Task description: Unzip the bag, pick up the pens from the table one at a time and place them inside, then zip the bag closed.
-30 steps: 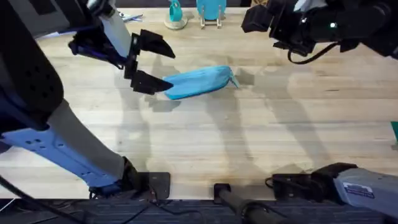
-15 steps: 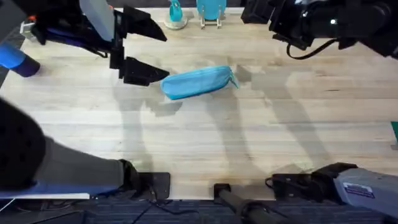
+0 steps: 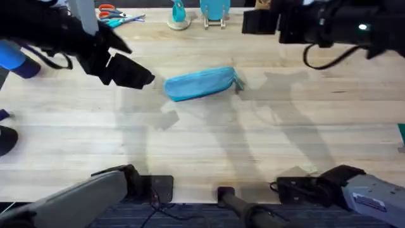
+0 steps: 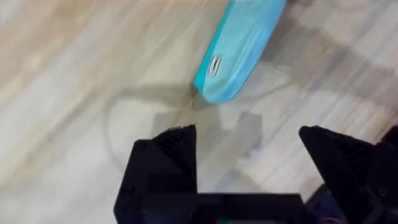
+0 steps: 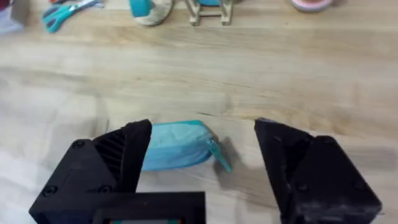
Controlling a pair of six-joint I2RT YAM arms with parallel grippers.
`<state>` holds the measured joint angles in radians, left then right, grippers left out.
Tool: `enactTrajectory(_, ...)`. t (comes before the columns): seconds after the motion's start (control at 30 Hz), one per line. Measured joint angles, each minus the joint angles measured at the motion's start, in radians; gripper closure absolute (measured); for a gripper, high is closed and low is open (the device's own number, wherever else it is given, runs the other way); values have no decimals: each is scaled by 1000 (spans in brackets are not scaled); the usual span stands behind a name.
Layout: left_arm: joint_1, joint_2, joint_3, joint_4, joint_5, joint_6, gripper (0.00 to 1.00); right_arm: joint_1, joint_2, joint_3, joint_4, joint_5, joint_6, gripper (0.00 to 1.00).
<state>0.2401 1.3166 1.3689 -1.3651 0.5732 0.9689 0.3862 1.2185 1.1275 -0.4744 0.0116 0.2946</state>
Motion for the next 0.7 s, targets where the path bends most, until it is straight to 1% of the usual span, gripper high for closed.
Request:
enactTrajectory(0.07, 0, -15, 0, -6, -45, -88, 4, 0, -23, 0, -39, 0, -27, 5)
enactTrajectory(0.13, 0, -25, 0, -26, -76, -152, 4, 0, -38, 0, -91, 1, -44, 4)
enactTrajectory(0.23, 0, -35, 0, -54, -106, -209, 4, 0, -48, 0, -163, 0, -59, 4)
enactTrajectory(0.33, 0, -36, 0, -61, -126, -239, 4, 0, -55, 0, -227, 0, -66, 5)
enactTrajectory(0.47, 0, -36, 0, -60, -134, -257, 4, 0, -59, 0, -281, 0, -69, 4)
enactTrajectory(0.7, 0, -36, 0, -60, -146, -268, 5, 0, -60, 0, -289, 0, -71, 4)
